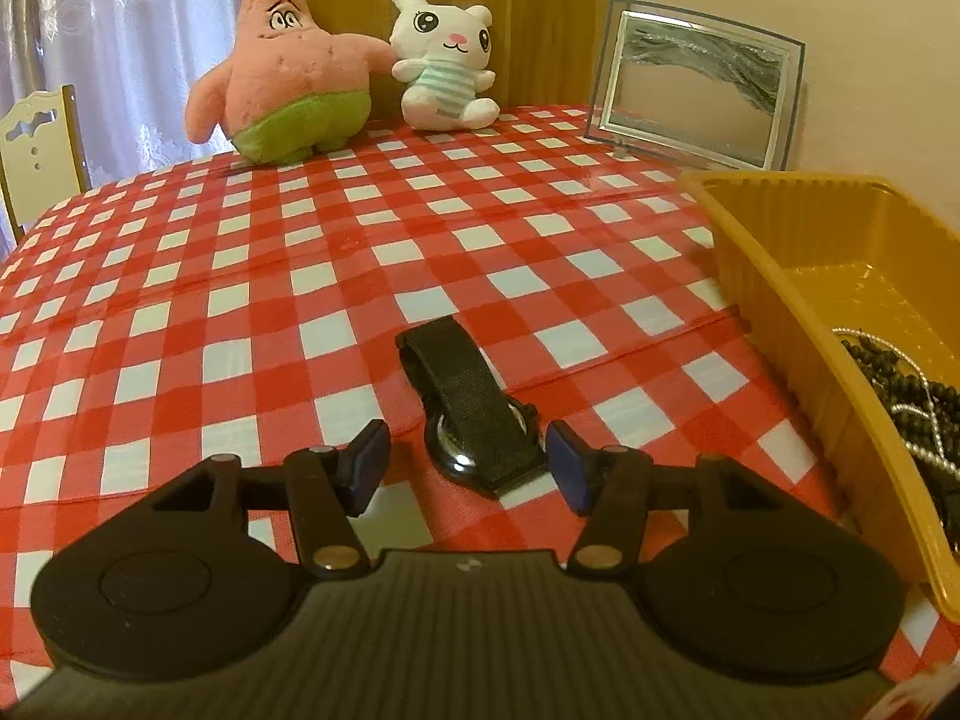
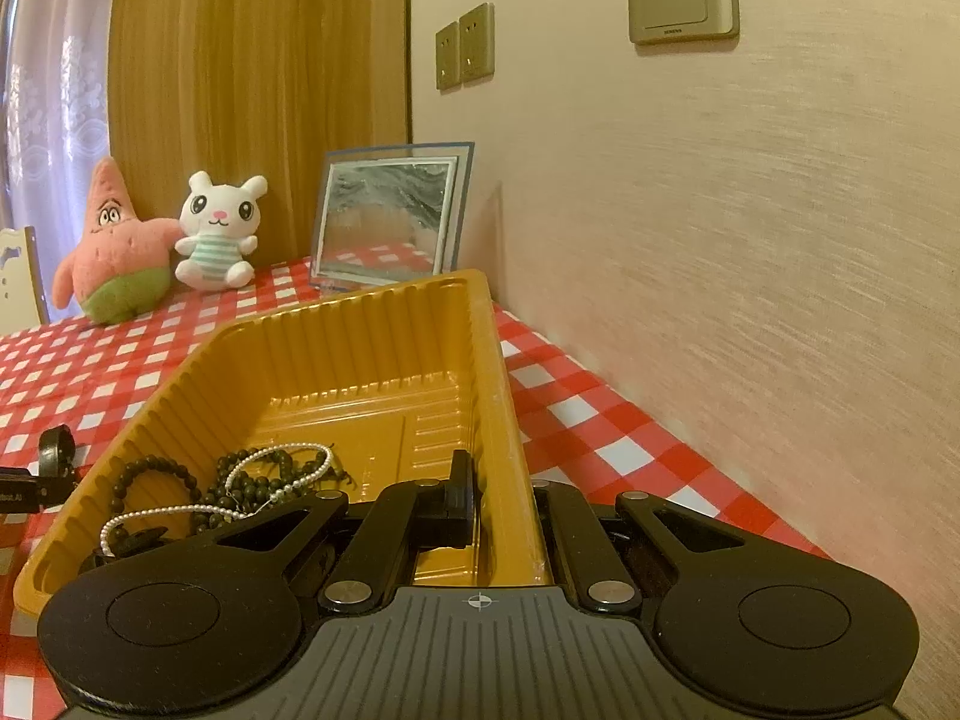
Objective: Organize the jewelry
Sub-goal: 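Grasp the black watch strap on the cloth with the left gripper, then carry the black watch into the orange tray and open the left gripper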
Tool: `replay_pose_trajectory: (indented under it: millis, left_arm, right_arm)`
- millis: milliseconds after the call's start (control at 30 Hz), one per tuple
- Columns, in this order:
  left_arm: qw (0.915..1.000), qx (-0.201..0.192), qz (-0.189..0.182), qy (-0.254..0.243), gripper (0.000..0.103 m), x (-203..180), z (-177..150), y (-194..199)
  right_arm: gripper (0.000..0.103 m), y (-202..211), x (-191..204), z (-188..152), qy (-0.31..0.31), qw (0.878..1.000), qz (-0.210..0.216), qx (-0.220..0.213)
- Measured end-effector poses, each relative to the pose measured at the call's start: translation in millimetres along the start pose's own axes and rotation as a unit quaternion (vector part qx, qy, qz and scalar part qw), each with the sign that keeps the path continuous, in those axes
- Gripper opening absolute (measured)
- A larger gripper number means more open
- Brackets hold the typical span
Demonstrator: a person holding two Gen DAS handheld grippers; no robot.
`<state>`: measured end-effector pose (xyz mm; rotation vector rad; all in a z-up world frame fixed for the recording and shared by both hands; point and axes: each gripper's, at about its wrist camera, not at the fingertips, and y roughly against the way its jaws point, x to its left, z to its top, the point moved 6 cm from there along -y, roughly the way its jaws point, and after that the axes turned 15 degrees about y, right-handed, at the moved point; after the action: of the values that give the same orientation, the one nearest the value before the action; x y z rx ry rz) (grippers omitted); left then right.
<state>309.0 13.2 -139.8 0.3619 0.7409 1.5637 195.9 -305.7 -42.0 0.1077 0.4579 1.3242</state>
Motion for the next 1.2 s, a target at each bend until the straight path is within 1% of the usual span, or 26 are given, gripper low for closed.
replay_pose_trajectory:
  millis: [133,167,200,233,367,567,733,900,1000,1100,1200]
  left_arm:
    - [1.0000,-0.003,-0.006,0.004,0.055,-3.9,3.1,-7.6]
    - [0.9999,-0.002,-0.010,0.008,0.049,-3.8,3.8,-8.7]
    - [0.9998,-0.001,-0.016,0.010,0.046,-4.0,4.4,-9.3]
    - [0.9998,-0.003,-0.014,0.010,0.041,-4.0,5.0,-9.4]
    - [0.9999,-0.005,-0.015,0.005,0.040,-4.8,4.3,-8.3]
    - [0.9998,0.004,-0.016,0.007,0.039,-3.6,2.5,-2.0]
    - [0.9995,0.000,-0.029,0.010,0.039,-6.7,4.8,13.7]
    - [0.9985,-0.003,-0.054,0.014,0.039,-18.3,12.6,35.7]
    - [0.9971,-0.004,-0.076,0.006,0.039,-33.2,17.7,52.0]
    - [0.9940,-0.007,-0.109,-0.006,0.039,-56.4,22.4,67.8]
    - [0.9884,0.000,-0.151,-0.015,0.039,-81.4,23.2,79.2]
  right_arm:
    - [0.005,-0.1,0.4,-0.1,0.002,1.000,0.000,0.000]
    - [0.005,-0.1,0.2,0.1,0.002,1.000,0.000,0.000]
    - [0.005,-0.2,0.0,-0.1,0.002,1.000,0.000,0.000]
    - [0.005,-0.4,0.0,-0.5,0.001,1.000,0.000,0.000]
    - [0.005,-1.0,0.7,-0.3,0.002,1.000,0.000,0.000]
    - [0.005,-0.8,0.6,-0.4,0.002,1.000,0.000,0.000]
    - [0.005,-0.7,0.8,-0.3,0.003,1.000,-0.001,0.000]
    - [0.005,-0.6,1.4,0.0,0.004,1.000,-0.001,-0.001]
    - [0.005,-0.2,2.5,0.6,0.005,1.000,-0.001,-0.001]
    - [0.005,0.2,3.7,1.3,0.005,1.000,-0.001,-0.002]
    - [0.005,0.9,3.8,0.8,0.004,1.000,-0.001,-0.002]
